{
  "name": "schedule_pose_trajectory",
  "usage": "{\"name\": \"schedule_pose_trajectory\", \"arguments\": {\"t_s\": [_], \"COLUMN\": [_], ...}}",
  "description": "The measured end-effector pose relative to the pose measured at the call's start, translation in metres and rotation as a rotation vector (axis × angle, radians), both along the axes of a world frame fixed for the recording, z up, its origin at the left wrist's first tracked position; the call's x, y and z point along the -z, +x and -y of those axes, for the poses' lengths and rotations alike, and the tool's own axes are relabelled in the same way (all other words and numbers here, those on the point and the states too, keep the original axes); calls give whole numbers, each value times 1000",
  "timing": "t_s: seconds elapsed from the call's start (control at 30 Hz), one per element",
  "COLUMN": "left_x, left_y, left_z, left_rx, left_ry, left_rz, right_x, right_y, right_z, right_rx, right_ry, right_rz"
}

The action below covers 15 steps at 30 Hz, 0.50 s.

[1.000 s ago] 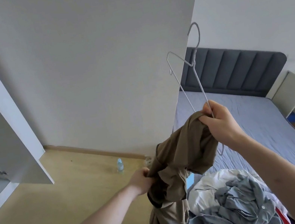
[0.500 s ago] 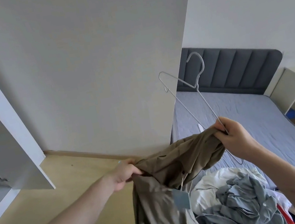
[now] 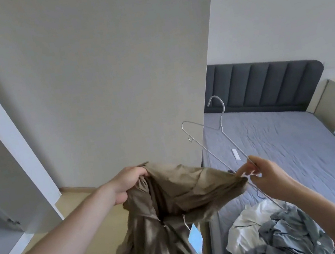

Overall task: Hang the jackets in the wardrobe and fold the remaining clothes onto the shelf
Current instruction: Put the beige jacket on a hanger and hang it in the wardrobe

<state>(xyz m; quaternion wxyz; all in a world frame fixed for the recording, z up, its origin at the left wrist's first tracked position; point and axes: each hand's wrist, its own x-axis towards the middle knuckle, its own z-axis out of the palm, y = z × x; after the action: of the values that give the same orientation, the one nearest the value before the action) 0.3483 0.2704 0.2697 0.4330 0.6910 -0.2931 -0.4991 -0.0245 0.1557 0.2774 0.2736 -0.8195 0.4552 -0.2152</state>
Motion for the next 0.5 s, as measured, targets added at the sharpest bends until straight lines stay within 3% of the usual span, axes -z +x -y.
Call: {"name": "schedule_pose_trajectory", "arguments": {"t_s": [0.1, 0.27, 0.5], "left_x": [-9, -18, -18], "left_y": [12, 40, 84], "left_z": [7, 10, 16], "left_rx": [-214, -245, -250], "left_ry": [-34, -31, 38], "left_rz": [131, 336, 369], "right_x": [-13, -43, -53], "right_y": [0, 3, 4], "right_z": [-11, -35, -46], "right_rx": [-74, -177, -239], "right_ry": [77, 161, 141], "right_rz": [80, 207, 153]}}
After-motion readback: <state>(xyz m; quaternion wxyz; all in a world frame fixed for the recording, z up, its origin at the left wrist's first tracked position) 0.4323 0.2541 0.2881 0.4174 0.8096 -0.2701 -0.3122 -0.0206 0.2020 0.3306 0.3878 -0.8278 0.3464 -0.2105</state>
